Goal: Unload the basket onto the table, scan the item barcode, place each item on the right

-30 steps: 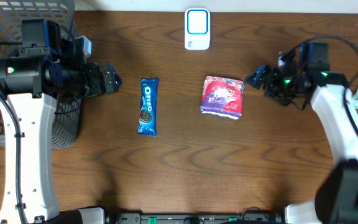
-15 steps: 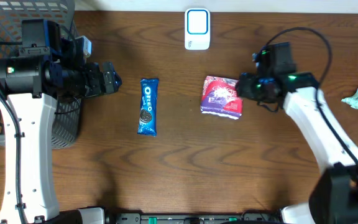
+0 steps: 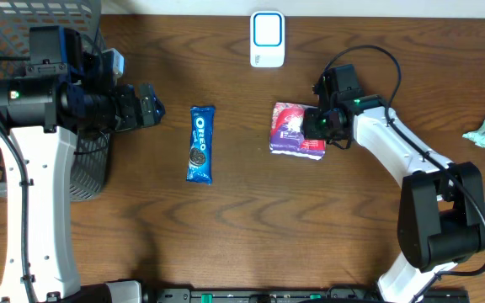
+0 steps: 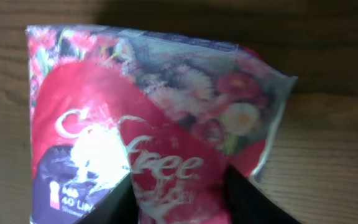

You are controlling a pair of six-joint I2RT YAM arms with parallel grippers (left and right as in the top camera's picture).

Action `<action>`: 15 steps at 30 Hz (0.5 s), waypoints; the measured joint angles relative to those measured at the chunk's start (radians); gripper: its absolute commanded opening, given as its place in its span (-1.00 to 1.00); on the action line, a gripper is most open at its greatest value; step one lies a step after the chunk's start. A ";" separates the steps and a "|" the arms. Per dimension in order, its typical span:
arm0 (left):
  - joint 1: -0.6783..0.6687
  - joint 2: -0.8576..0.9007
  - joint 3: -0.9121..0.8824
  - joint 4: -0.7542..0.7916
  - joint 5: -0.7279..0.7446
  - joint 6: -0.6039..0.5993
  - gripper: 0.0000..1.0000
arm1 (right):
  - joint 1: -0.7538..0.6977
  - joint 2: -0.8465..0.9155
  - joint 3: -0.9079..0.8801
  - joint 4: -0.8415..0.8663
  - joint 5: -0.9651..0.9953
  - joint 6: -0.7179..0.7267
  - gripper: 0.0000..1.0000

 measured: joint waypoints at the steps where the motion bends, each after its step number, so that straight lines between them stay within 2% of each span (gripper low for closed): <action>1: 0.000 0.000 0.000 0.000 0.000 0.000 0.96 | 0.000 0.000 0.000 0.000 0.000 -0.002 -0.34; 5: 0.000 0.000 0.000 0.000 0.000 0.000 0.96 | 0.000 0.000 0.000 0.000 0.000 -0.004 -0.28; 6: 0.000 0.000 0.000 0.000 0.000 0.000 0.96 | 0.000 0.000 0.000 0.000 0.000 -0.006 -0.05; 7: 0.000 0.000 0.000 0.000 0.000 0.000 0.96 | 0.000 0.000 0.000 -0.001 0.000 -0.002 0.08; 11: 0.000 0.000 0.000 0.000 0.000 0.000 0.96 | 0.002 0.005 0.000 -0.011 -0.002 -0.005 0.37; 14: 0.000 0.000 0.000 0.000 0.000 0.000 0.96 | 0.002 0.031 0.000 -0.022 -0.003 0.003 0.37; 15: 0.000 0.000 0.000 0.000 0.000 0.000 0.96 | 0.002 0.042 0.000 -0.020 -0.006 0.005 0.28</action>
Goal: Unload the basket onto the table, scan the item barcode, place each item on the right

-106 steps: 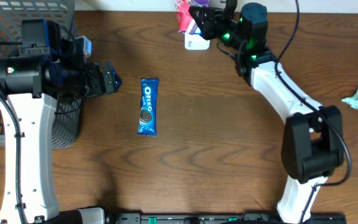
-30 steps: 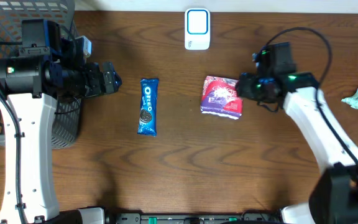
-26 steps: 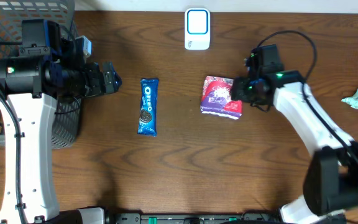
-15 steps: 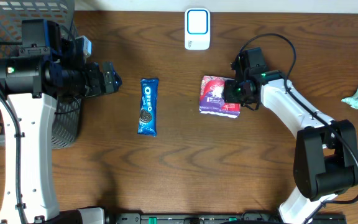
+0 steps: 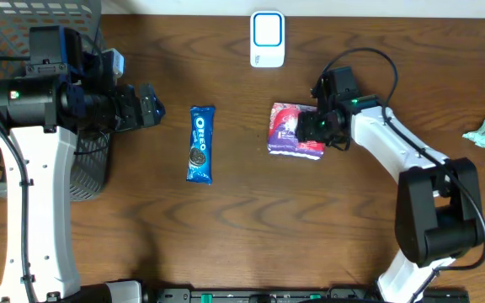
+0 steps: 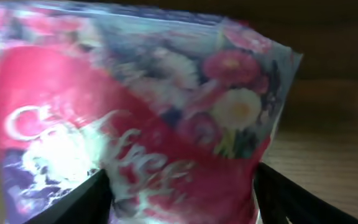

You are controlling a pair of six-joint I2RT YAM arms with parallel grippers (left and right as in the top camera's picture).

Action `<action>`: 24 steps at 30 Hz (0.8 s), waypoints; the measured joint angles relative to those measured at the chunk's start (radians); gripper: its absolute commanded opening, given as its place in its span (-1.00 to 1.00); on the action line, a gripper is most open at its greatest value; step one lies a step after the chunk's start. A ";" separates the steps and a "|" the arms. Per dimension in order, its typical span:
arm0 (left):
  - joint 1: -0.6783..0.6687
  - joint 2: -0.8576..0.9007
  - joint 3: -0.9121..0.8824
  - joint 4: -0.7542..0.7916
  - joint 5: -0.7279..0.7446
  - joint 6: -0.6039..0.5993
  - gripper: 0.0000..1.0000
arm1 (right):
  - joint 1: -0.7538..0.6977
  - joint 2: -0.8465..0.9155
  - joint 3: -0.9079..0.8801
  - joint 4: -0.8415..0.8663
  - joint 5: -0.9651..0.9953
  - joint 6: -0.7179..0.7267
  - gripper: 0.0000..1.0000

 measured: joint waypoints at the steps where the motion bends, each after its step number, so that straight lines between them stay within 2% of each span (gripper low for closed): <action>1: 0.000 0.000 0.000 0.000 0.000 0.000 0.96 | 0.000 0.012 0.000 0.002 -0.006 0.005 0.12; 2: 0.000 0.000 0.000 0.000 0.000 0.000 0.96 | 0.000 0.020 0.002 0.005 -0.012 0.017 -0.10; 6: 0.000 0.000 0.000 0.000 0.000 0.000 0.95 | 0.000 0.024 0.009 0.012 -0.021 0.024 -0.75; 8: 0.000 0.000 0.000 0.000 0.000 0.000 0.96 | 0.000 0.023 0.013 0.023 -0.025 0.031 -0.98; 17: 0.000 0.000 0.000 0.000 0.000 0.000 0.96 | -0.013 0.024 0.039 0.126 -0.133 0.059 -0.98; 24: 0.000 0.000 0.000 0.000 0.000 0.000 0.96 | -0.015 0.025 0.137 0.317 -0.220 0.148 -0.97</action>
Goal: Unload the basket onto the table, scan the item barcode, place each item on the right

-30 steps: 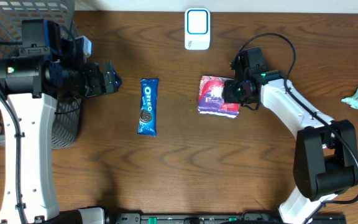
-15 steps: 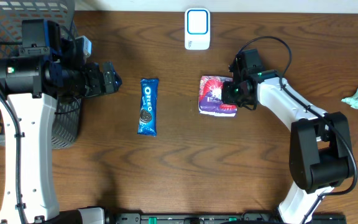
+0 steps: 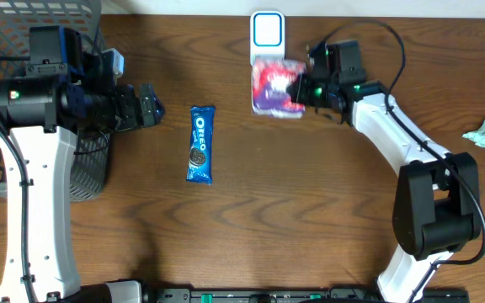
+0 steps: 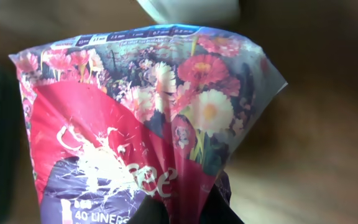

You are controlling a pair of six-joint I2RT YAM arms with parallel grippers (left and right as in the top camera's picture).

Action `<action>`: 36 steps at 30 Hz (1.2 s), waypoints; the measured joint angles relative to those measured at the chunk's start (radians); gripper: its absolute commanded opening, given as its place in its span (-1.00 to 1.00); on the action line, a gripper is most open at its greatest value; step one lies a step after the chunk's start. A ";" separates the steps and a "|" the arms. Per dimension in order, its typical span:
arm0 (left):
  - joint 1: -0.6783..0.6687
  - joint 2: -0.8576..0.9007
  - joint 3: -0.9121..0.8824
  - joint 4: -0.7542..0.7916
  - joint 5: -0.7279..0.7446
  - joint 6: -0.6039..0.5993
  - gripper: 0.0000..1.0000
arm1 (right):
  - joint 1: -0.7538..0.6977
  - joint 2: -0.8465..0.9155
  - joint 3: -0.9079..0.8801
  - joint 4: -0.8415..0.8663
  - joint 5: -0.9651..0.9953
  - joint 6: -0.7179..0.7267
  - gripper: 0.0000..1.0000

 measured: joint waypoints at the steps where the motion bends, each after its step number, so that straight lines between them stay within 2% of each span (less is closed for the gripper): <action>1: 0.000 0.000 0.000 0.000 0.000 0.000 0.96 | 0.000 0.000 0.005 0.036 -0.005 0.015 -0.98; 9: 0.000 0.000 0.000 0.000 0.000 0.000 0.96 | 0.007 0.000 0.009 0.262 0.038 0.108 -0.98; 18: 0.000 0.000 0.000 0.001 0.000 0.000 0.95 | 0.089 0.020 0.009 0.407 0.296 0.208 -0.98; 29: 0.000 0.000 0.000 0.000 0.000 0.000 0.96 | 0.119 0.110 0.009 0.477 0.502 0.314 -0.98; 36: 0.000 0.000 0.000 0.000 0.000 0.000 0.95 | 0.093 0.111 0.009 0.529 0.521 0.326 -0.98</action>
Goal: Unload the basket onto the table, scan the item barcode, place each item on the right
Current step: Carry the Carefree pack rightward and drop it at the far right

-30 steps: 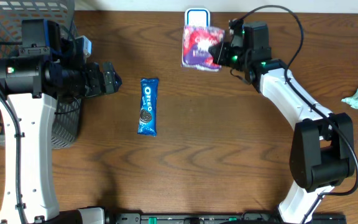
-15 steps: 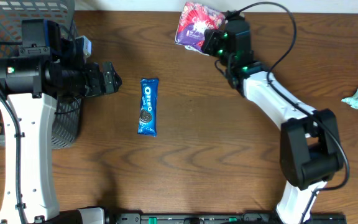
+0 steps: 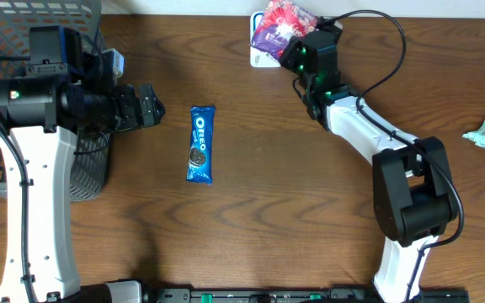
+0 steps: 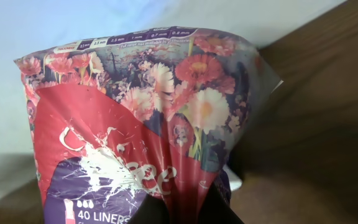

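The pack of liners [image 3: 278,20], pink and purple with a flower print, hangs in the air at the table's far edge. My right gripper [image 3: 295,42] is shut on its lower corner. In the right wrist view the pack [image 4: 148,118] fills the frame above the pinching fingers [image 4: 182,210]. Under the pack, the white scanner [image 3: 258,57] shows only its near left corner. My left gripper [image 3: 147,104] hovers open and holding nothing at the left, apart from the pack.
A blue Oreo pack [image 3: 200,143] lies on the wooden table to the right of the left gripper. A dark mesh basket [image 3: 7,34] stands at the far left. Two small snack packs lie at the right edge.
My right gripper has carried the liner pack further back, from beside the scanner's near end to over the scanner at the table's far edge. The left arm has not moved.
The liner pack lay on the table right of centre with my right gripper's fingers around its corner. Then the gripper was pressed further onto it. After that it was held off the table near the scanner, and now it hangs over the scanner.
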You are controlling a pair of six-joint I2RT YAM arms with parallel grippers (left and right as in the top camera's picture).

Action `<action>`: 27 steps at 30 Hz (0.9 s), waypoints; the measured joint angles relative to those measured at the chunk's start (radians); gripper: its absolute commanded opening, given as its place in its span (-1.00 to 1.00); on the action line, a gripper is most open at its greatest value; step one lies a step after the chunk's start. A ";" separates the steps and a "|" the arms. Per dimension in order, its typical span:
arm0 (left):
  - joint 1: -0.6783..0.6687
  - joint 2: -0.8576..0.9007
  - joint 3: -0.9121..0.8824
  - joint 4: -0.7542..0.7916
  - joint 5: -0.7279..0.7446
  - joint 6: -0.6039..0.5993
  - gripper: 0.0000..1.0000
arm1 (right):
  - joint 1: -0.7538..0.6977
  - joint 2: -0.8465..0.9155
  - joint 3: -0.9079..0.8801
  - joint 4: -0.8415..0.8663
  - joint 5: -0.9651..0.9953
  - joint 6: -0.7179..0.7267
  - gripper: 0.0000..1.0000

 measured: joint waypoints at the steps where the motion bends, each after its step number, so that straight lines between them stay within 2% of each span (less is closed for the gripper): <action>1: 0.000 0.000 0.000 0.000 0.000 0.000 0.96 | -0.005 0.000 0.000 0.000 0.002 0.002 -0.98; 6: 0.000 0.000 0.000 0.000 0.000 0.000 0.96 | -0.027 0.000 0.000 -0.016 0.000 0.002 -0.98; 11: 0.000 0.000 0.000 0.000 0.000 0.000 0.96 | -0.131 -0.021 0.000 -0.144 -0.002 0.002 -0.98; 15: 0.000 0.000 0.000 0.000 0.000 0.000 0.96 | -0.282 -0.093 0.000 -0.274 0.000 -0.014 -0.98; 21: 0.000 0.000 0.000 0.000 0.000 0.000 0.96 | -0.547 -0.245 0.003 -0.496 0.027 -0.116 -0.95; 27: 0.000 0.000 0.000 0.000 0.000 0.000 0.96 | -0.744 -0.261 0.007 -0.682 0.041 -0.222 -0.98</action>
